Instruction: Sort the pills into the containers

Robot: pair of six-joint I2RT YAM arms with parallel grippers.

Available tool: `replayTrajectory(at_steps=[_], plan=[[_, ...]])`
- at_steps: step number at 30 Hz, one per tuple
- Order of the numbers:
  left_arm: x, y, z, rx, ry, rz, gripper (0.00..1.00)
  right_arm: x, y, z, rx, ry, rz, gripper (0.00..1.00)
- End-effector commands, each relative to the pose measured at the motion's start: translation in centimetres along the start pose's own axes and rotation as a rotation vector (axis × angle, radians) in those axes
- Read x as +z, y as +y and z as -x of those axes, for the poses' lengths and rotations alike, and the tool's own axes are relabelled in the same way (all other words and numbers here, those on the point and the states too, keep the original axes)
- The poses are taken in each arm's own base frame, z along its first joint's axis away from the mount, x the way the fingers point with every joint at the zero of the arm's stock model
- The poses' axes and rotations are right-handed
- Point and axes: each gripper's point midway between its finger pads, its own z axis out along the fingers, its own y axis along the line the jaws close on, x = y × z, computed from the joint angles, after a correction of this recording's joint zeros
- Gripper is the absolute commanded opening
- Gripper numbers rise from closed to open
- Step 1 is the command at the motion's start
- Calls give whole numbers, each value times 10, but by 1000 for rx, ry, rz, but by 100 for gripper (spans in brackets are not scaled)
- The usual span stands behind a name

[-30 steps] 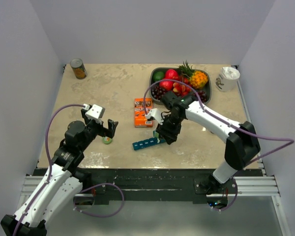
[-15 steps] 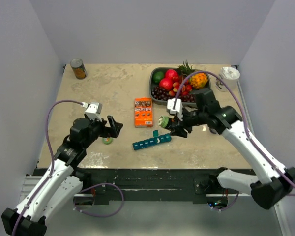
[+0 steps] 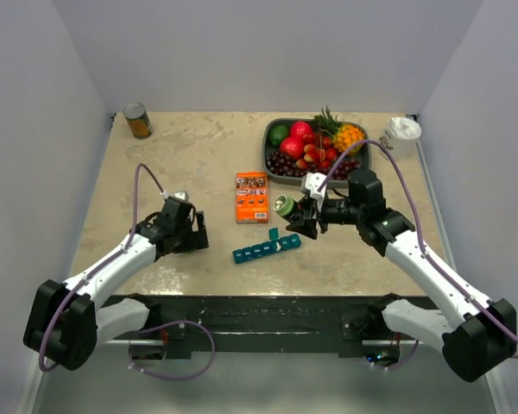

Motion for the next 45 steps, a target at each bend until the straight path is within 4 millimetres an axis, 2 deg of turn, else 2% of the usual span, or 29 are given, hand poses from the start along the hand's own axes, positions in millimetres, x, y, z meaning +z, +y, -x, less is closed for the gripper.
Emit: replayTrajectory(at_steps=[1, 3, 8, 11, 14, 16, 17, 21, 22, 23, 24, 25, 26, 27, 28, 29, 30, 31, 32, 33, 34, 35, 37, 38, 40, 41, 42, 44, 45], plan=[[4, 15, 19, -29, -61, 114, 95, -14, -4, 39, -128, -144, -56, 0], [13, 14, 17, -10, -44, 121, 93, -15, 2, 33, -114, -156, -39, 0], [27, 10, 21, 24, -43, 112, 87, -20, -1, 41, -112, -219, -60, 0], [35, 9, 22, 40, -31, 123, 75, -20, 1, 38, -99, -212, -57, 0], [39, 10, 20, 42, -15, 136, 72, -21, 4, 32, -96, -201, -54, 0], [39, 13, 18, 42, -6, 148, 63, -22, 6, 29, -91, -196, -50, 0], [39, 16, 18, 44, -9, 161, 62, -22, 6, 27, -88, -193, -51, 0], [34, 13, 25, 78, -26, 149, 37, -24, 11, 24, -105, -180, -35, 0], [32, 9, 28, 91, -34, 127, 22, -25, 15, 15, -90, -153, -12, 0], [29, -1, 29, 102, -32, 67, 16, -27, 25, 17, -105, -152, 40, 0], [20, -13, 41, 127, -77, 1, 12, -29, 27, 13, -176, -134, 57, 0], [12, -25, 46, 144, -97, -66, 6, -32, 31, 4, -151, -101, 66, 0], [0, -53, 44, 165, -87, -227, 4, -35, 30, 4, -158, -95, 58, 0], [-23, -78, 62, 172, -173, -363, 1, -37, 29, 1, -188, -83, 54, 0], [-38, -97, 68, 176, -201, -474, 0, -40, 29, -4, -180, -64, 51, 0], [-68, -132, 73, 204, -225, -686, 0, -41, 29, -5, -188, -62, 44, 0], [-89, -149, 77, 168, -229, -788, 0, -42, 28, -6, -188, -58, 42, 0], [-113, -171, 68, 195, -201, -928, 0, -42, 28, -7, -180, -54, 41, 0], [-136, -192, 81, 206, -275, -1039, 0, -42, 28, -7, -170, -53, 44, 0], [-149, -204, 78, 157, -244, -1108, 0, -42, 27, -8, -161, -49, 39, 0], [-163, -220, 66, 172, -214, -1189, 0, -42, 27, -9, -153, -41, 35, 0], [-177, -231, 71, 174, -251, -1256, 0, -42, 25, -9, -141, -33, 29, 0], [-187, -248, 58, 148, -197, -1325, 0, -44, 21, -14, -117, 5, 4, 0], [-195, -255, 60, 147, -222, -1364, 0, -46, 18, -12, -134, 18, -6, 0], [-196, -267, 54, 124, -198, -1384, 0, -47, 15, -23, -84, 86, -13, 0], [-197, -272, 55, 122, -203, -1396, 0, -49, 11, -17, -89, 96, -21, 0], [-197, -275, 54, 107, -194, -1404, 0, -48, 13, -26, -43, 138, 0, 0], [-199, -282, 54, 99, -196, -1431, 0, -50, 9, -22, -41, 161, 2, 0], [-199, -283, 53, 92, -189, -1431, 0, -49, 12, -30, -6, 196, 26, 0]])
